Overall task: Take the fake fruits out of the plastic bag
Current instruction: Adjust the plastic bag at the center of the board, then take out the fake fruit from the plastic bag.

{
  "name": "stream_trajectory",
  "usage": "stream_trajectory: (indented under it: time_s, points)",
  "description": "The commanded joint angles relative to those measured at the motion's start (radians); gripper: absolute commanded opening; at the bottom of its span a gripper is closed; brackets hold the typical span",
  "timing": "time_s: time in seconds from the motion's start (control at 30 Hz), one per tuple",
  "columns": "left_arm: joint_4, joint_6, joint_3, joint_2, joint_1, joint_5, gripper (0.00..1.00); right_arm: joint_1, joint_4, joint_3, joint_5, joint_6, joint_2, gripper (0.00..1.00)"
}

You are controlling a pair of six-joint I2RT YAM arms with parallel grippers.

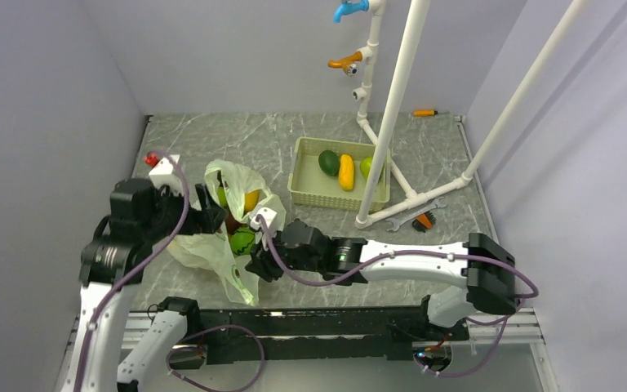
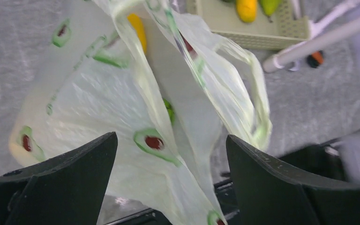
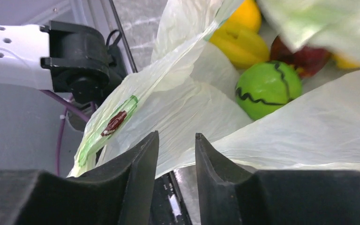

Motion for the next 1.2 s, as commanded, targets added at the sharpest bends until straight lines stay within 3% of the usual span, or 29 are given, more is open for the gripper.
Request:
stream_trajectory:
  time_s: [0.0, 0.17, 0.27, 0.4, 0.47, 0.6, 0.83, 1.0, 1.17]
  points:
    - [-0.029, -0.138, -0.082, -0.145, 0.001, 0.132, 0.92, -0.002, 0.076, 0.052, 0.022, 0.071, 0.042, 0.35]
    - [-0.065, -0.166, -0.173, -0.199, -0.001, 0.134, 0.84, -0.009, 0.169, 0.065, -0.130, 0.045, 0.094, 0.33]
    - [-0.095, -0.147, -0.207, -0.206, -0.006, 0.113, 0.82, -0.010, 0.238, 0.095, -0.275, 0.108, 0.149, 0.23]
    - [-0.141, -0.120, -0.232, -0.192, -0.010, 0.065, 0.72, -0.010, 0.400, 0.065, -0.387, 0.208, 0.179, 0.21]
    - [-0.146, -0.117, -0.246, -0.197, -0.010, 0.073, 0.60, -0.012, 0.399, 0.064, -0.371, 0.221, 0.181, 0.19]
    - [-0.161, -0.133, -0.271, -0.259, -0.010, 0.045, 0.24, -0.030, 0.286, 0.071, -0.219, 0.193, 0.175, 0.16]
    - [-0.224, -0.118, -0.358, -0.310, -0.010, 0.031, 0.10, -0.083, 0.164, 0.133, -0.088, 0.080, 0.238, 0.29]
    - [-0.220, -0.132, -0.368, -0.359, -0.009, -0.017, 0.00, -0.097, 0.052, 0.306, -0.026, -0.013, 0.378, 0.36]
    - [-0.223, -0.181, -0.361, -0.388, -0.010, -0.110, 0.00, -0.100, 0.017, 0.371, 0.087, -0.079, 0.475, 0.50]
